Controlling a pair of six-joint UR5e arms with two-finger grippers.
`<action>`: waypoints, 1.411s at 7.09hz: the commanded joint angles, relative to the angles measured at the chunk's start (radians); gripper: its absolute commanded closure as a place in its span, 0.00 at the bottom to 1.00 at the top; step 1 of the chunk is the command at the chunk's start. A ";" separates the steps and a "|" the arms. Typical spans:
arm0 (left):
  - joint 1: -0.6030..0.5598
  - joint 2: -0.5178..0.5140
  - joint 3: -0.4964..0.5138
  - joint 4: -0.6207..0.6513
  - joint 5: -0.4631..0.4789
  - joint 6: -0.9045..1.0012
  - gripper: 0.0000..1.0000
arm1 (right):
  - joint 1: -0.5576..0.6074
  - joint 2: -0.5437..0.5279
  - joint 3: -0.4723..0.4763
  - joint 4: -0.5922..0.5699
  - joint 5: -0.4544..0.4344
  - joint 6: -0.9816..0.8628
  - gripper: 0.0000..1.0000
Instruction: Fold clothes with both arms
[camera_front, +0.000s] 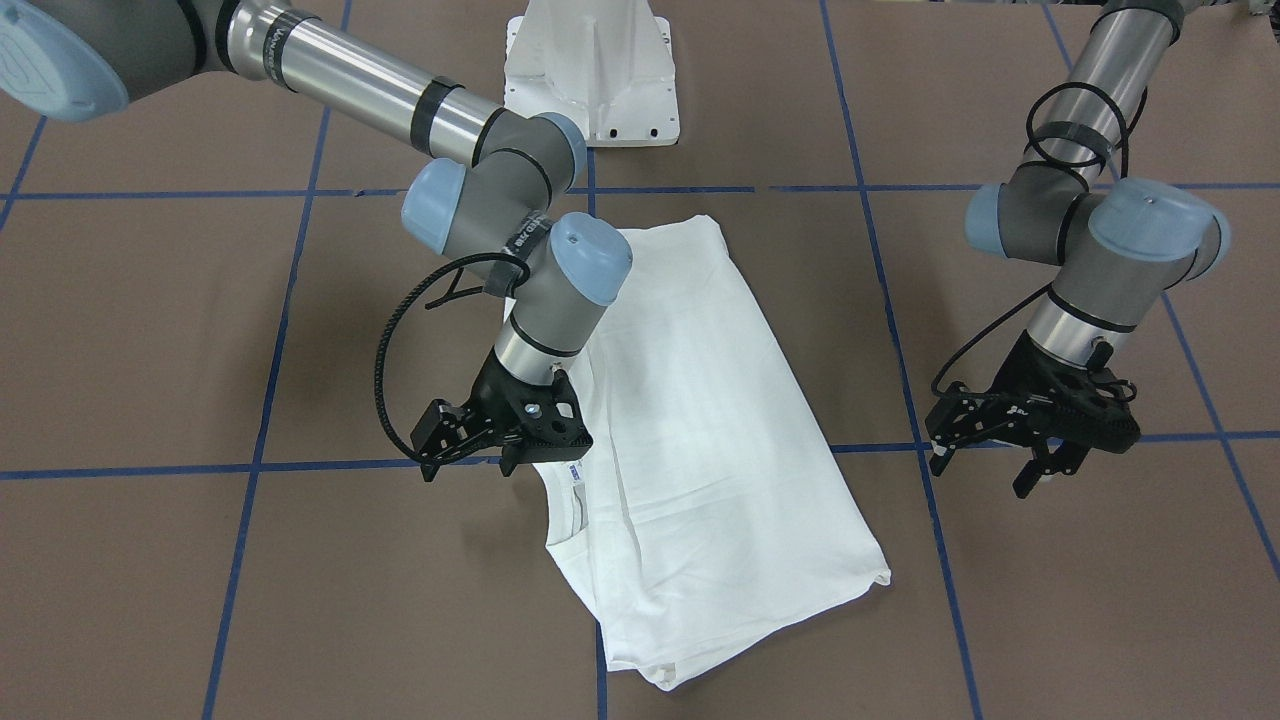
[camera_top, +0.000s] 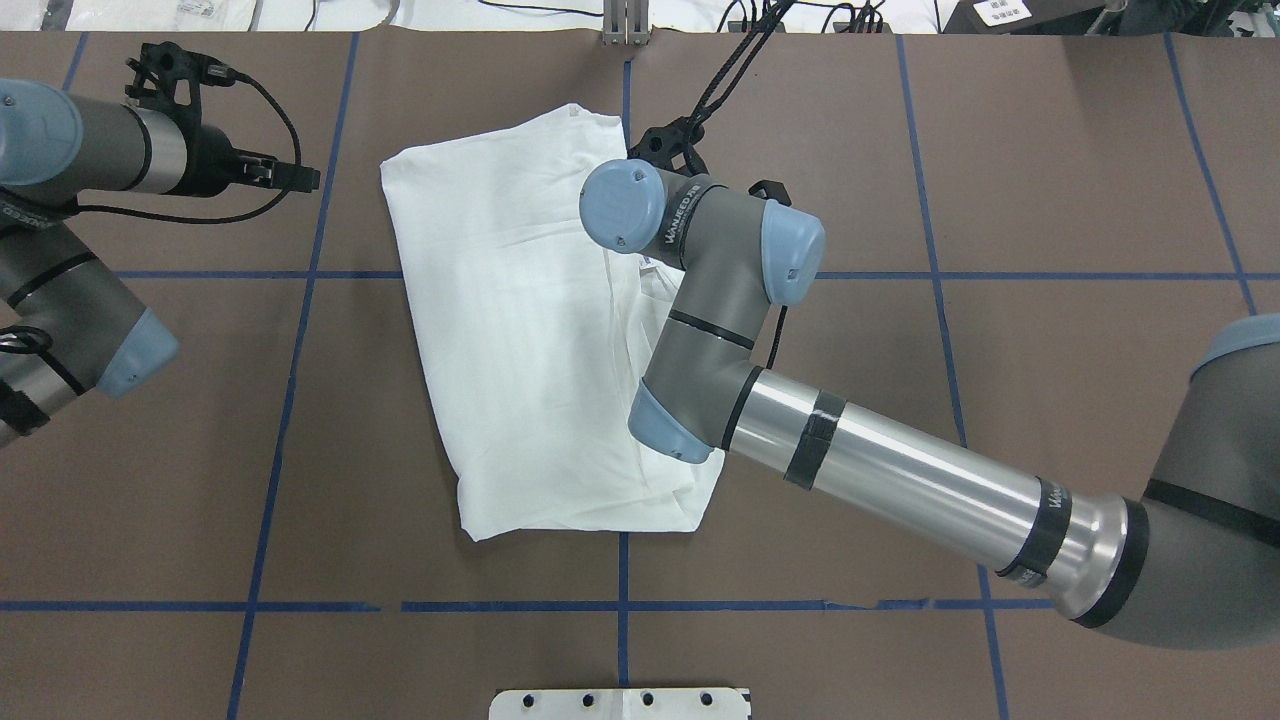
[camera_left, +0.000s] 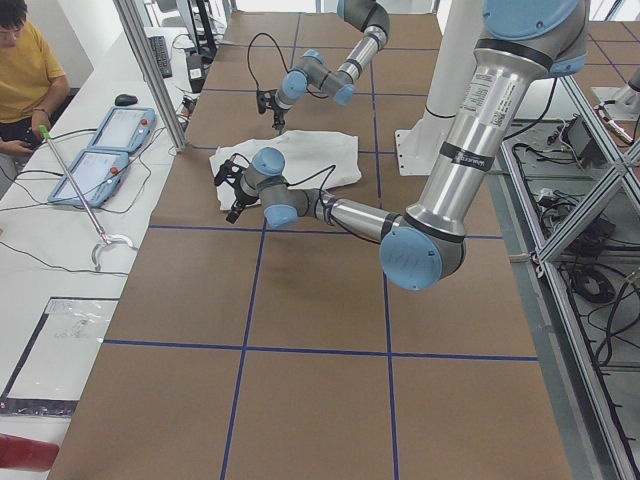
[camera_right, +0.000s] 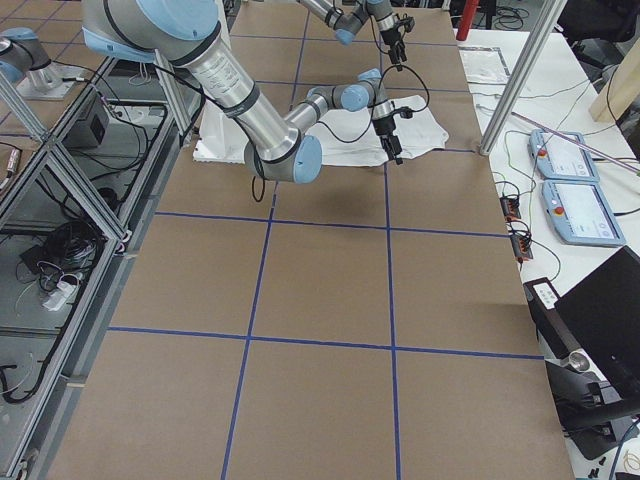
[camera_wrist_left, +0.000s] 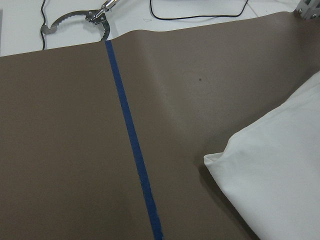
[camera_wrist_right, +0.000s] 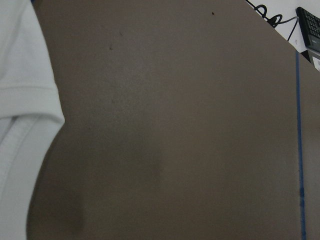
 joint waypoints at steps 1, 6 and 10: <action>-0.002 0.000 -0.059 0.013 -0.045 -0.070 0.00 | 0.030 -0.095 0.076 0.313 0.167 0.073 0.00; 0.097 0.147 -0.305 0.018 -0.048 -0.244 0.00 | -0.159 -0.128 0.187 0.337 0.045 0.402 0.05; 0.098 0.149 -0.300 0.018 -0.045 -0.241 0.00 | -0.220 -0.062 0.192 0.102 -0.011 0.448 0.26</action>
